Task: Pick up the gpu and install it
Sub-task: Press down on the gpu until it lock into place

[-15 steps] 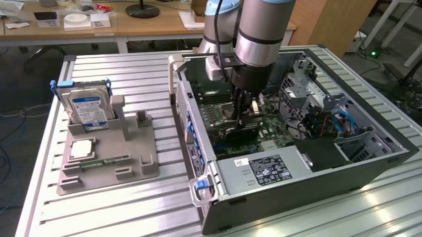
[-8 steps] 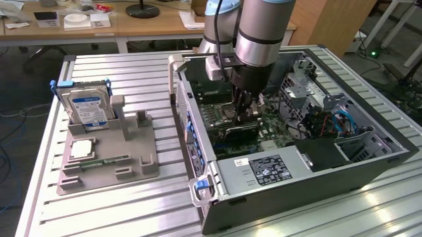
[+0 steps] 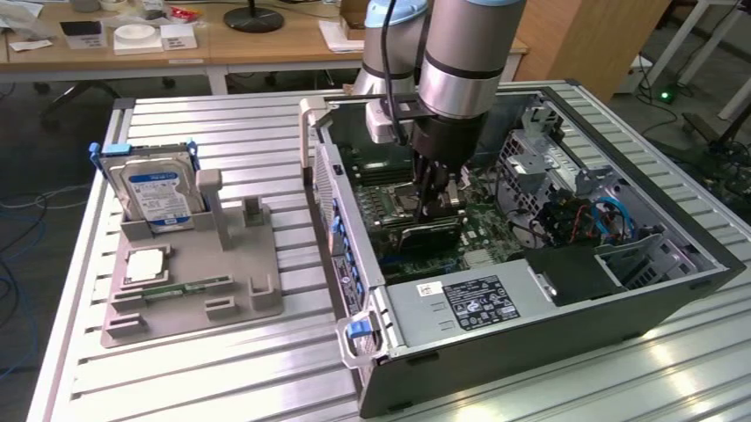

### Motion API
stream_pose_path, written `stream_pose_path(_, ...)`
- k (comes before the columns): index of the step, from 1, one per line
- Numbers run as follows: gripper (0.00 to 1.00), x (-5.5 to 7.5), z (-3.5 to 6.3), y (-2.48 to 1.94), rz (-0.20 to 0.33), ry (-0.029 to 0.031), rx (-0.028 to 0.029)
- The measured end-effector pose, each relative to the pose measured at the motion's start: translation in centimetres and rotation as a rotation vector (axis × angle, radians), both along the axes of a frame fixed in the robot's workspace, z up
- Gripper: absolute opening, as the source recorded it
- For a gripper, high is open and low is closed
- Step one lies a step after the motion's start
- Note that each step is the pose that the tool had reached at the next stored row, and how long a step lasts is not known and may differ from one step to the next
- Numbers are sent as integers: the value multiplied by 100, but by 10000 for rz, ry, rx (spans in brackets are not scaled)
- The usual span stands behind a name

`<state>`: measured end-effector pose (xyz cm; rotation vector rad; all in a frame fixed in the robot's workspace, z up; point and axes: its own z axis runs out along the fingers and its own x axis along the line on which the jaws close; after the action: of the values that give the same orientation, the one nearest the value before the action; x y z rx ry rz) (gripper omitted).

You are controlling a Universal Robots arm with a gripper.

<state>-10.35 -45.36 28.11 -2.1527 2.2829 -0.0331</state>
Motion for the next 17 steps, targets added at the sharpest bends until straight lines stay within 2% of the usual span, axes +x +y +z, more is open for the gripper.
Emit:
stream_pose_path(10,11,-11,1,0,0,1,-2)
stream_pose_path(17,11,-178,0,-1,-1,-5,0)
